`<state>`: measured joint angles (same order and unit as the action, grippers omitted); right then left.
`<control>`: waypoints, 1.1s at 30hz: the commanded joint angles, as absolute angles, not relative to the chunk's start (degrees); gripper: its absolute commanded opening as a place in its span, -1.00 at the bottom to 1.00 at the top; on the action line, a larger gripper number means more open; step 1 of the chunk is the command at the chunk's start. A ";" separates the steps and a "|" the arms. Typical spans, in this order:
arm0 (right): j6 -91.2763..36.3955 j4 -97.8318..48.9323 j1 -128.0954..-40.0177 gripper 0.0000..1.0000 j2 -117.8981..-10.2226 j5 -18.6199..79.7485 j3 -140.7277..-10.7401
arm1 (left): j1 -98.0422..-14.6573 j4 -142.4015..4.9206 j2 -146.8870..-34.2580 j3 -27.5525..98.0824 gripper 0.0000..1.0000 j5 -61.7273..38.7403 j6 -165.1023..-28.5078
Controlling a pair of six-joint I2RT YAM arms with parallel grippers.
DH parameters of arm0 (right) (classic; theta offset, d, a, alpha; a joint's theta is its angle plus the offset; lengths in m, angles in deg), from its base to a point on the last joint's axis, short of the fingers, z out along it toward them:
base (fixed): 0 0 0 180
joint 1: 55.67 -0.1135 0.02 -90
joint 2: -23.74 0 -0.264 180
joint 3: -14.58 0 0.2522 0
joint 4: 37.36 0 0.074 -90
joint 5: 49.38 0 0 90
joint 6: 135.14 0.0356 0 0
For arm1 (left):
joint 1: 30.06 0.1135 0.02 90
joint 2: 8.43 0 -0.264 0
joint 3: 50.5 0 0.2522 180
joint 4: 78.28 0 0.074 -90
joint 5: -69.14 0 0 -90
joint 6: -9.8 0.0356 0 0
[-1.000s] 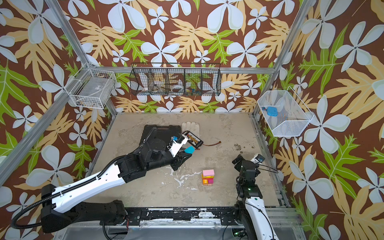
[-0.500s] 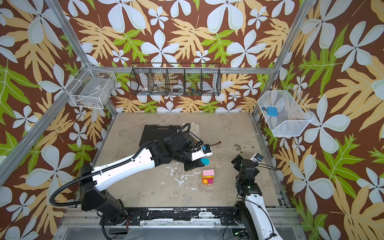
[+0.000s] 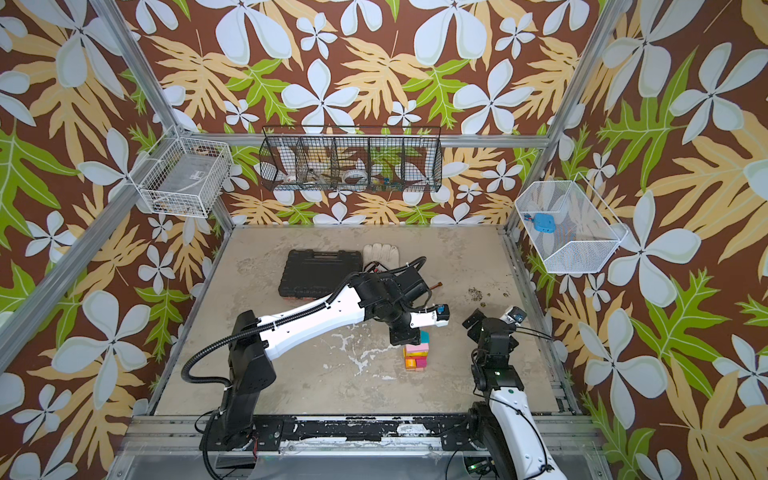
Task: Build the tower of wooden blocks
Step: 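Lift the teal wedge with the left gripper and carry it over the stack, then lower the teal wedge onto the pink block and open the left gripper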
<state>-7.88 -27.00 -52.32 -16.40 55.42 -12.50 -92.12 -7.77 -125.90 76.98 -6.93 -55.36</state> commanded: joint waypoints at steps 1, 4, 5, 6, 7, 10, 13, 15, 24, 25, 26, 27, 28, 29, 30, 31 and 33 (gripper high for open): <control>-8.11 -28.55 -52.34 1.00 -16.34 55.39 -12.89 | -92.72 -2.03 -127.90 79.61 -1.00 -8.15 -54.54; -8.18 -28.60 -52.39 0.99 -16.31 55.21 -12.85 | -93.06 -1.32 -128.88 80.79 -1.00 -8.80 -54.88; -8.15 -28.63 -52.36 1.00 -16.34 55.21 -12.89 | -93.17 -1.16 -129.01 80.99 -1.00 -9.14 -55.01; -8.19 -28.56 -52.40 1.00 -16.34 55.21 -12.92 | -93.25 -1.15 -129.02 81.05 -1.00 -9.41 -55.04; -8.16 -28.67 -52.41 1.00 -16.36 55.16 -12.89 | -93.37 -1.07 -129.02 81.06 -1.00 -9.61 -55.00; -8.19 -28.63 -52.36 1.00 -16.29 55.12 -12.89 | -93.40 -1.28 -128.95 81.20 -1.00 -10.22 -55.04; -8.15 -28.64 -52.41 1.00 -16.34 55.04 -12.89 | -93.43 -1.59 -129.32 81.90 -1.00 -10.25 -55.41; -8.20 -28.65 -52.34 1.00 -16.25 54.96 -12.85 | -93.43 -1.72 -129.67 82.18 -1.00 -10.38 -55.71; -8.18 -28.70 -52.38 1.00 -16.25 54.77 -12.80 | -93.52 -2.77 -131.01 82.61 -0.96 -10.82 -56.09; -8.21 -28.74 -52.39 0.99 -16.25 54.77 -12.80 | -93.52 -2.82 -131.12 82.71 -0.95 -10.86 -56.07; -8.20 -28.78 -52.35 1.00 -16.25 54.72 -12.80 | -93.54 -2.87 -131.32 82.86 -0.95 -10.93 -56.04; -8.30 -28.83 -52.37 1.00 -16.25 54.70 -12.80 | -93.53 -2.91 -131.43 82.88 -0.95 -11.10 -56.03; -8.25 -28.79 -52.34 1.00 -16.25 54.68 -12.80 | -93.55 -2.91 -131.52 82.96 -0.95 -11.18 -56.04; -8.23 -28.79 -52.35 1.00 -16.25 54.71 -12.79 | -93.52 -3.06 -131.50 82.97 -0.95 -11.29 -56.08; -8.31 -28.79 -52.37 1.00 -16.25 54.68 -12.73 | -93.52 -3.22 -131.57 82.97 -0.95 -11.46 -56.07; -8.24 -28.79 -52.36 1.00 -16.25 54.61 -12.72 | -93.52 -3.33 -131.57 82.97 -0.94 -11.63 -56.11; -8.29 -28.82 -52.40 1.00 -16.25 54.59 -12.72 | -93.56 -3.44 -131.68 83.06 -0.93 -11.54 -56.12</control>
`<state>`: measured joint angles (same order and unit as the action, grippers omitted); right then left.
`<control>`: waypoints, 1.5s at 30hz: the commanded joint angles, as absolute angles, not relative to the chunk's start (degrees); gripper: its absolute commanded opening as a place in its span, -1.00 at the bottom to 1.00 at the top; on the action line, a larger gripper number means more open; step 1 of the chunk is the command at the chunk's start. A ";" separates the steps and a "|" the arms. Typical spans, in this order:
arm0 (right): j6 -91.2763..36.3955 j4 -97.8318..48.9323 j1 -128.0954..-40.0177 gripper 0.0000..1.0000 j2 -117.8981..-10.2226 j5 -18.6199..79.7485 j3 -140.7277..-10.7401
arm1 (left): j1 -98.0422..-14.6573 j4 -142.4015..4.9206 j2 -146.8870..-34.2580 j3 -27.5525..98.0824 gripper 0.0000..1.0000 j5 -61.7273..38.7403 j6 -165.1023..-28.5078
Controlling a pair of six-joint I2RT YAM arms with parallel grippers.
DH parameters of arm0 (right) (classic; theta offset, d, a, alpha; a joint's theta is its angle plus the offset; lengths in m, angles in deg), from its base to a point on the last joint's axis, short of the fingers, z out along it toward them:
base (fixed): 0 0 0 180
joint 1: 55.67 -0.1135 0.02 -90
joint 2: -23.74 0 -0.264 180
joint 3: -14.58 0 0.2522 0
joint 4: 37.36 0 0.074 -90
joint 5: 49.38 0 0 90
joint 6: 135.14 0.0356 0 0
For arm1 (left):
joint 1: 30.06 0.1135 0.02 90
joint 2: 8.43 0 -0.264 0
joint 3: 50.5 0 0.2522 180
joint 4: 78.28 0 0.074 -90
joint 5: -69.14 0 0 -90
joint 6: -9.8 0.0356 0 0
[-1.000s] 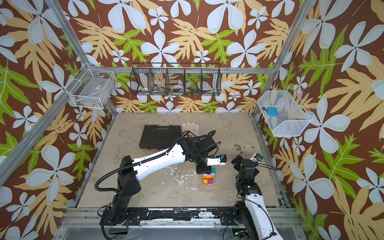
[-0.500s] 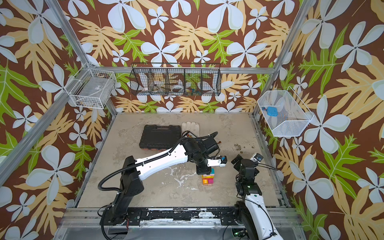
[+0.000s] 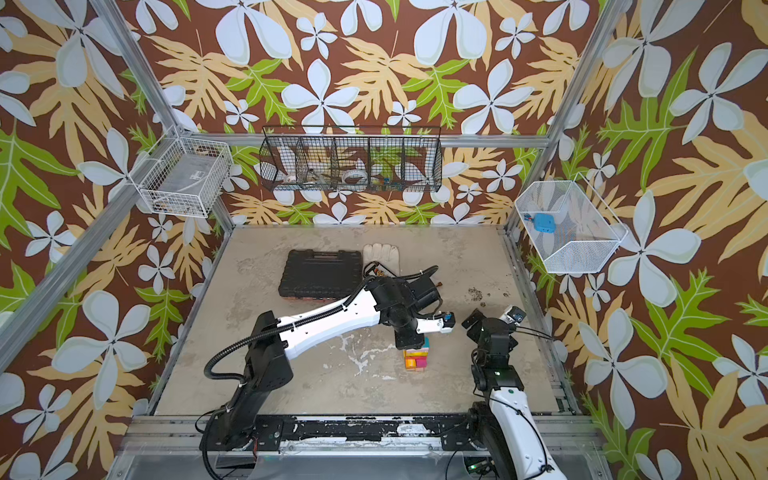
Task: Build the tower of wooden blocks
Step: 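Lower the teal wedge onto the pink block and open the left gripper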
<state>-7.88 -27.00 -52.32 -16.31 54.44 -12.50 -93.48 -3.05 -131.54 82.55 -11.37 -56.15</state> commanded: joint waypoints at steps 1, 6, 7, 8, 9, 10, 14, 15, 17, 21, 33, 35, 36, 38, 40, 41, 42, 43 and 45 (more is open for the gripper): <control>-8.24 -28.87 -52.39 0.99 -16.24 54.59 -12.72 | -93.52 -3.44 -131.66 83.08 -0.92 -11.46 -56.14; -8.27 -28.88 -52.35 1.00 -16.24 54.50 -12.71 | -93.56 -3.18 -131.84 82.90 -0.89 -11.31 -56.20; -8.23 -28.91 -52.40 1.00 -16.25 54.50 -12.72 | -93.52 -3.04 -131.92 82.93 -0.88 -11.31 -56.22; -8.23 -28.92 -52.41 1.00 -16.25 54.50 -12.72 | -93.57 -2.92 -132.05 83.01 -0.88 -11.35 -56.20; -8.24 -28.87 -52.41 1.00 -16.25 54.50 -12.72 | -93.53 -2.83 -132.13 82.94 -0.87 -11.33 -56.25; -8.24 -28.92 -52.34 1.00 -16.25 54.50 -12.72 | -93.54 -2.74 -132.17 82.95 -0.87 -11.26 -56.29; -8.23 -28.92 -52.40 1.00 -16.25 54.39 -12.72 | -93.52 -2.51 -132.18 82.89 -0.84 -11.01 -56.38; -8.24 -28.87 -52.35 1.00 -16.25 54.46 -12.72 | -93.52 -2.48 -132.19 82.95 -0.83 -11.10 -56.38; -8.25 -28.88 -52.38 1.00 -16.20 54.42 -12.76 | -93.56 -2.30 -132.27 83.15 -0.82 -11.11 -56.41; -8.23 -28.94 -52.37 0.99 -16.25 54.42 -12.72 | -93.56 -2.21 -132.27 83.32 -0.80 -10.92 -56.47; -8.25 -28.94 -52.35 1.00 -16.25 54.41 -12.72 | -93.52 -1.17 -132.45 83.67 -0.67 -10.29 -56.81; -8.25 -29.02 -52.38 0.99 -16.21 54.35 -12.72 | -93.55 -1.15 -132.33 83.83 -0.65 -10.26 -56.99; -8.29 -29.02 -52.39 1.00 -16.25 54.38 -12.72 | -93.65 -1.15 -132.29 83.83 -0.63 -10.16 -56.95; -8.23 -29.00 -52.34 1.00 -16.25 54.33 -12.72 | -93.61 -1.24 -132.10 83.76 -0.61 -10.05 -56.91; -8.23 -28.99 -52.39 1.00 -16.25 54.35 -12.71 | -93.61 -1.33 -132.02 83.87 -0.58 -10.05 -56.91; -8.23 -29.03 -52.40 1.00 -16.25 54.40 -12.72 | -93.65 -1.35 -132.12 83.85 -0.58 -9.96 -56.91; -8.26 -29.02 -52.35 1.00 -16.25 54.37 -12.72 | -93.61 -1.33 -132.14 83.85 -0.57 -9.88 -56.91; -8.31 -29.05 -52.35 1.00 -16.25 54.37 -12.71 | -93.61 -1.33 -132.10 83.85 -0.55 -9.82 -56.91; -8.25 -28.95 -52.38 1.00 -16.25 54.33 -12.72 | -93.61 -1.34 -132.15 83.90 -0.50 -9.75 -56.97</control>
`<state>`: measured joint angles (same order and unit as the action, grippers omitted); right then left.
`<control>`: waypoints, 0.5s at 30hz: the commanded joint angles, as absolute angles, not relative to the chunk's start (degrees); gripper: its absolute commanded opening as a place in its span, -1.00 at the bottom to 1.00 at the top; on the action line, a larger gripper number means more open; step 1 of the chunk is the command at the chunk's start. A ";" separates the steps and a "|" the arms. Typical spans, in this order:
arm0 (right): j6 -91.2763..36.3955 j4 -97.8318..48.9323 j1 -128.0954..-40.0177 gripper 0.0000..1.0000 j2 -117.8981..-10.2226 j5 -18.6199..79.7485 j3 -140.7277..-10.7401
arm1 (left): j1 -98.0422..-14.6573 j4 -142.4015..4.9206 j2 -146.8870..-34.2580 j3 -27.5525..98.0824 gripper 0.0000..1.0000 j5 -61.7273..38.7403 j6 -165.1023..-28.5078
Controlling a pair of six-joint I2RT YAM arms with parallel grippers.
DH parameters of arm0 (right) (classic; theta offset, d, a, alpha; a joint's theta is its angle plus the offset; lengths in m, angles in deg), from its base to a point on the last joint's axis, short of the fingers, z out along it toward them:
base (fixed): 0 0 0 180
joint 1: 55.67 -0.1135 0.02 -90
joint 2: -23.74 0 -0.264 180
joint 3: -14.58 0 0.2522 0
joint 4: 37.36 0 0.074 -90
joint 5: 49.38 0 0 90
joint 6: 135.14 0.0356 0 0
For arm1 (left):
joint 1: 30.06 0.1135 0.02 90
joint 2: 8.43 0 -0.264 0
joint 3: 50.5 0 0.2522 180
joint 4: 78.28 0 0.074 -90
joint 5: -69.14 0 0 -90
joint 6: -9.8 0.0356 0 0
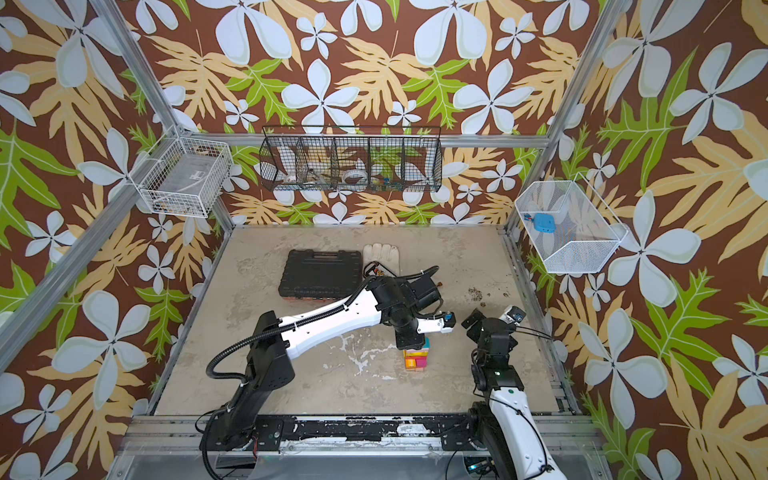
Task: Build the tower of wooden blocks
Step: 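Lower the teal wedge onto the pink block and open the left gripper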
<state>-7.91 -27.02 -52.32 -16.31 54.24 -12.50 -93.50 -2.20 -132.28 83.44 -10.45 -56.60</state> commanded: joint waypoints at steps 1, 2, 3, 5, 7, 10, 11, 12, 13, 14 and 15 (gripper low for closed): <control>-8.30 -29.04 -52.38 1.00 -16.25 54.38 -12.72 | -93.61 -1.24 -132.11 83.77 -0.48 -9.77 -56.91; -8.23 -29.02 -52.34 1.00 -16.25 54.38 -12.72 | -93.61 -1.26 -132.18 83.76 -0.47 -9.73 -56.91; -8.27 -29.05 -52.41 1.00 -16.21 54.35 -12.72 | -93.65 -1.32 -132.20 83.76 -0.46 -9.70 -56.93; -8.27 -29.02 -52.38 1.00 -16.25 54.41 -12.72 | -93.61 -1.24 -132.25 83.76 -0.44 -9.70 -56.99; -8.25 -29.05 -52.34 1.00 -16.25 54.29 -12.71 | -93.61 -1.20 -132.19 83.68 -0.41 -9.59 -57.13; -8.27 -29.05 -52.42 0.99 -16.24 54.32 -12.67 | -93.61 -1.05 -132.26 83.67 -0.38 -9.55 -57.17; -8.26 -29.00 -52.42 1.00 -16.25 54.26 -12.66 | -93.61 -0.83 -132.27 83.74 -0.37 -9.54 -57.20; -8.23 -29.01 -52.37 1.00 -16.25 54.31 -12.68 | -93.61 -0.65 -132.27 83.80 -0.35 -9.70 -57.17; -8.23 -29.00 -52.32 1.00 -16.25 54.25 -12.70 | -93.61 -0.67 -132.27 83.76 -0.35 -9.75 -57.17; -8.29 -29.04 -52.34 1.00 -16.25 54.24 -12.71 | -93.65 -0.58 -132.31 83.76 -0.34 -9.72 -57.25; -8.28 -29.04 -52.34 1.00 -16.25 54.25 -12.69 | -93.61 -0.54 -132.27 83.77 -0.33 -10.00 -57.26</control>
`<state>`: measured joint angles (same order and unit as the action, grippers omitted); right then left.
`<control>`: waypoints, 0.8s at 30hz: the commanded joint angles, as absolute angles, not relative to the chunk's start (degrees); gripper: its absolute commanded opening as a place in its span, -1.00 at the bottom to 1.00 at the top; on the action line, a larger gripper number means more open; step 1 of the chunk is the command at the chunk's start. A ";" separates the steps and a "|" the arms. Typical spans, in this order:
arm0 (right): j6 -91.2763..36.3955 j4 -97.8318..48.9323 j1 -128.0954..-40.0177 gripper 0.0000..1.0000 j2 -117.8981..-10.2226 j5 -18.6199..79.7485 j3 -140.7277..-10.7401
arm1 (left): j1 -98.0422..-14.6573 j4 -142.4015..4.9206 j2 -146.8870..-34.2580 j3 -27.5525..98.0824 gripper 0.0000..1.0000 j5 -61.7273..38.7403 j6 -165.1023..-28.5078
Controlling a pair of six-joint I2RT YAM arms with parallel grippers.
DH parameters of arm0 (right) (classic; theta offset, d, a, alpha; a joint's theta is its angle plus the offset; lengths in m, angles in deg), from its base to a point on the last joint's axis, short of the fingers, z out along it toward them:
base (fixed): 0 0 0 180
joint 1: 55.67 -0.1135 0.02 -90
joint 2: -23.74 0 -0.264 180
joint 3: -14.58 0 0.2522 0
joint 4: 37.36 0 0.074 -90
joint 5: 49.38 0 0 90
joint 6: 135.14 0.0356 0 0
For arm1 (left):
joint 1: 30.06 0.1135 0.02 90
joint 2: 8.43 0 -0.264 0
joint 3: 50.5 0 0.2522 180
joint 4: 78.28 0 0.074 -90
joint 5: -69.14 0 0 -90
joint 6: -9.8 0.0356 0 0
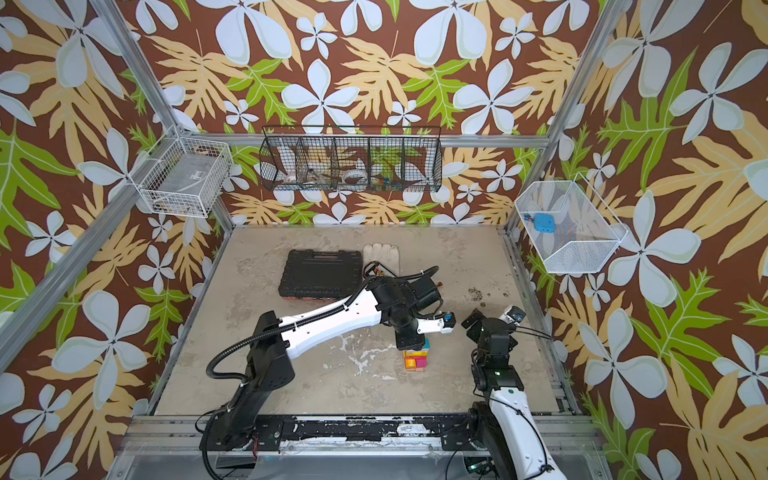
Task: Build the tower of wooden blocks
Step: 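Lower the teal wedge onto the pink block and open the left gripper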
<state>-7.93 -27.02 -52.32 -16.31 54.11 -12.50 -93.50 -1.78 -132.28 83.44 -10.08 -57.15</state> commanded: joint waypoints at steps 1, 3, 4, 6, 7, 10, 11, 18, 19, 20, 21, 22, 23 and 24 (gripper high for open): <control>-8.25 -29.04 -52.37 1.00 -16.25 54.24 -12.66 | -93.63 -0.59 -132.27 83.76 -0.32 -10.20 -57.34; -8.25 -29.05 -52.34 1.00 -16.25 54.24 -12.68 | -93.61 -0.63 -132.27 83.85 -0.31 -10.62 -57.41; -8.23 -29.04 -52.40 0.99 -16.25 54.24 -12.66 | -93.61 -0.62 -132.36 83.85 -0.30 -10.91 -57.48; -8.27 -29.05 -52.41 1.00 -16.25 54.25 -12.64 | -93.61 -0.48 -132.43 83.94 -0.30 -10.95 -57.44; -8.23 -29.05 -52.35 1.00 -16.28 54.29 -12.67 | -93.61 -0.45 -132.45 83.94 -0.29 -11.14 -57.43; -8.25 -29.05 -52.36 1.00 -16.34 54.21 -12.72 | -93.61 -0.49 -132.49 83.94 -0.18 -11.74 -57.42; -8.24 -29.05 -52.41 1.00 -16.34 54.17 -12.72 | -93.61 -0.46 -132.55 83.99 -0.14 -11.81 -57.36; -8.34 -29.05 -52.41 1.00 -16.34 54.15 -12.70 | -93.61 -0.27 -132.62 84.47 -0.12 -11.90 -57.25; -8.33 -29.05 -52.35 1.00 -16.34 54.15 -12.72 | -93.65 -0.28 -132.62 84.59 -0.12 -11.88 -57.26; -8.32 -29.05 -52.40 1.00 -16.34 54.15 -12.71 | -93.61 -0.27 -132.66 84.55 -0.12 -11.82 -57.26; -8.32 -29.05 -52.42 1.00 -16.34 54.15 -12.56 | -93.61 -0.30 -132.64 84.55 -0.12 -11.87 -57.26; -8.36 -29.05 -52.36 1.00 -16.34 54.15 -12.67 | -93.61 -0.28 -132.71 84.55 -0.12 -11.90 -57.26; -8.31 -29.05 -52.34 1.00 -16.34 54.15 -12.69 | -93.65 -0.19 -132.75 84.64 -0.11 -11.90 -57.30; -8.32 -29.07 -52.36 1.00 -16.34 54.15 -12.64 | -93.62 -0.18 -132.73 84.71 -0.11 -11.62 -57.26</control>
